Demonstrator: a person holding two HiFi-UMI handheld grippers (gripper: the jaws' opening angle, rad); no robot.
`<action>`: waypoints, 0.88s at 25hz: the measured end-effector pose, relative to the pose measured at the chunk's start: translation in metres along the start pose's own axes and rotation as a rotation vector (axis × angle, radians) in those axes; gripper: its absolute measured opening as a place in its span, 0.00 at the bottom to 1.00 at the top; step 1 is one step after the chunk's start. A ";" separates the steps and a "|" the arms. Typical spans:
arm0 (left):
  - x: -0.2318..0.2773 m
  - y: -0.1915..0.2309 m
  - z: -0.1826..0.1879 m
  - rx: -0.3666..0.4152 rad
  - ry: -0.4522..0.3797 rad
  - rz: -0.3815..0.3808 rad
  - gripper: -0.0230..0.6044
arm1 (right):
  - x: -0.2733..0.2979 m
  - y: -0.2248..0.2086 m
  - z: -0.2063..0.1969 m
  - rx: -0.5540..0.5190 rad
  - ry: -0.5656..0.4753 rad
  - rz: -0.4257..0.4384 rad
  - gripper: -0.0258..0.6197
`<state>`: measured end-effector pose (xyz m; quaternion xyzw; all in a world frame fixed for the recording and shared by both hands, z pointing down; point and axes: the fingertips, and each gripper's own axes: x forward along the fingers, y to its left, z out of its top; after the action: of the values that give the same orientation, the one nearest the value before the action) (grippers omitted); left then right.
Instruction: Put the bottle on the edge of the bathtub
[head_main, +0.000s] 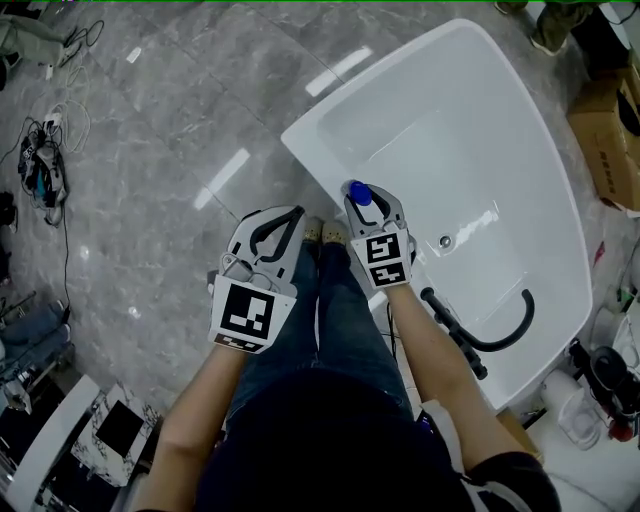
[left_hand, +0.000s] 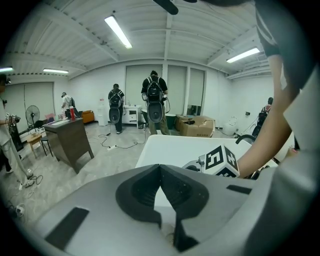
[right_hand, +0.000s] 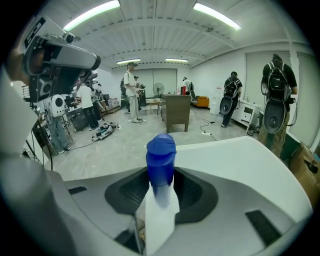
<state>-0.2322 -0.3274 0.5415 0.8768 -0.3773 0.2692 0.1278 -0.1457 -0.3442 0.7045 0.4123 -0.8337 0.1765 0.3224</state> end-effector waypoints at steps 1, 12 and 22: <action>-0.001 0.000 -0.001 -0.001 0.002 0.001 0.07 | 0.000 0.001 -0.002 -0.006 0.001 0.002 0.29; -0.005 -0.006 0.001 0.018 -0.007 -0.018 0.07 | -0.008 0.012 -0.006 -0.046 0.029 0.053 0.35; -0.023 -0.016 0.037 0.053 -0.071 -0.034 0.07 | -0.111 -0.002 0.050 -0.066 -0.092 -0.111 0.30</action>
<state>-0.2199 -0.3185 0.4972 0.8951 -0.3595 0.2456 0.0959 -0.1131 -0.3094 0.5923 0.4546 -0.8289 0.1114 0.3063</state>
